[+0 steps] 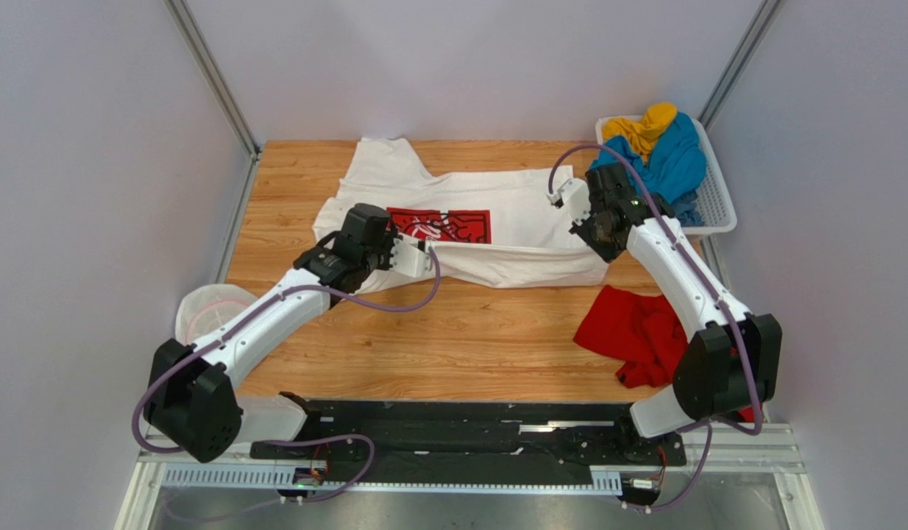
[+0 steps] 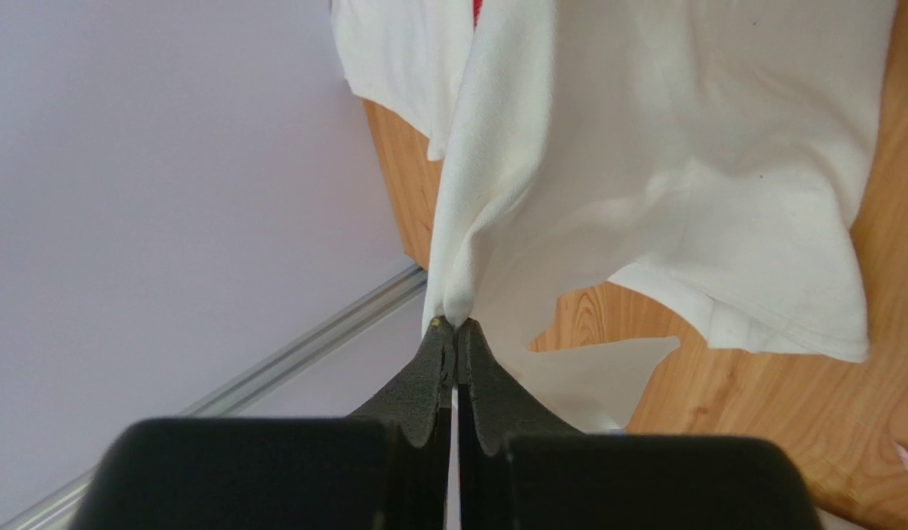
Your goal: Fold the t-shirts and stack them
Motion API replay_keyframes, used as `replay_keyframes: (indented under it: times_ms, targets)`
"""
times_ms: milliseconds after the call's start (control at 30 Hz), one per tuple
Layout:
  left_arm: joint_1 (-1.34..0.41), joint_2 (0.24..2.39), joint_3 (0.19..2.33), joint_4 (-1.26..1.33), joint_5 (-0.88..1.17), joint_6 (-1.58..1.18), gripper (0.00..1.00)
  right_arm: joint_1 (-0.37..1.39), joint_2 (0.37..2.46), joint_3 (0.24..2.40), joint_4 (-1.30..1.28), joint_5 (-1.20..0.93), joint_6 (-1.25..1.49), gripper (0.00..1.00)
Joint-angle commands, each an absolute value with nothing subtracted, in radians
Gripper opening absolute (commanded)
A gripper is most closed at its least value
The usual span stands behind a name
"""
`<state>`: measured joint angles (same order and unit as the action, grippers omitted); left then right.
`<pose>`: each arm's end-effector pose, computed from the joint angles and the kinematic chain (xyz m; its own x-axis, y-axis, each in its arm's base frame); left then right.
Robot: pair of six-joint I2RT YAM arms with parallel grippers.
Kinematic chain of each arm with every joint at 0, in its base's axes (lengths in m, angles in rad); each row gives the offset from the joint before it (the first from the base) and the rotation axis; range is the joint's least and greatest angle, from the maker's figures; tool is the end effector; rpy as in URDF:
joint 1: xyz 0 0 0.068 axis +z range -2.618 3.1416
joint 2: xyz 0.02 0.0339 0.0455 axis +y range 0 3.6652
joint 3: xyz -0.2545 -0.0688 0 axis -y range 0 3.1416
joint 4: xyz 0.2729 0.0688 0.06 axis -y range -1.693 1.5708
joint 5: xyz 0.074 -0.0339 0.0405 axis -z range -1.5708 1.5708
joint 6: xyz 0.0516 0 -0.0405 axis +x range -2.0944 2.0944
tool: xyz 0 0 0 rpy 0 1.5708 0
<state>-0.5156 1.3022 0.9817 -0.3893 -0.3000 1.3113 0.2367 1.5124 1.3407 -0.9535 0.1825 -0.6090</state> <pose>0.2893 -0.1464 0.2495 0.1213 0.9926 -0.0085 0.6188 -0.0689 0.7825 0.3308 0.0702 0.2675 -0.6311 -0.7309 -0.2598 -0.6286 0.6781 -0.3809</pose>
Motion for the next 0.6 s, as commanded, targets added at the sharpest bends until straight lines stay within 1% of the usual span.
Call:
replay_keyframes:
  times_ms: [0, 200, 400, 567]
  targets:
    - [-0.571, 1.206, 0.936, -0.460, -0.357, 1.301, 0.00, 0.258, 1.405, 1.284, -1.022, 0.173, -0.552, 0.00]
    - [-0.618, 1.097, 0.871, -0.520, -0.393, 1.289, 0.00, 0.276, 1.301, 1.226, -1.060, 0.161, -0.525, 0.00]
    - [-0.627, 1.034, 0.856, -0.587, -0.402, 1.285, 0.00, 0.281, 1.279, 1.178, -1.060, 0.166, -0.517, 0.00]
    - [-0.656, 1.025, 0.870, -0.640, -0.413, 1.256, 0.00, 0.281, 1.289, 1.155, -1.040, 0.163, -0.509, 0.00]
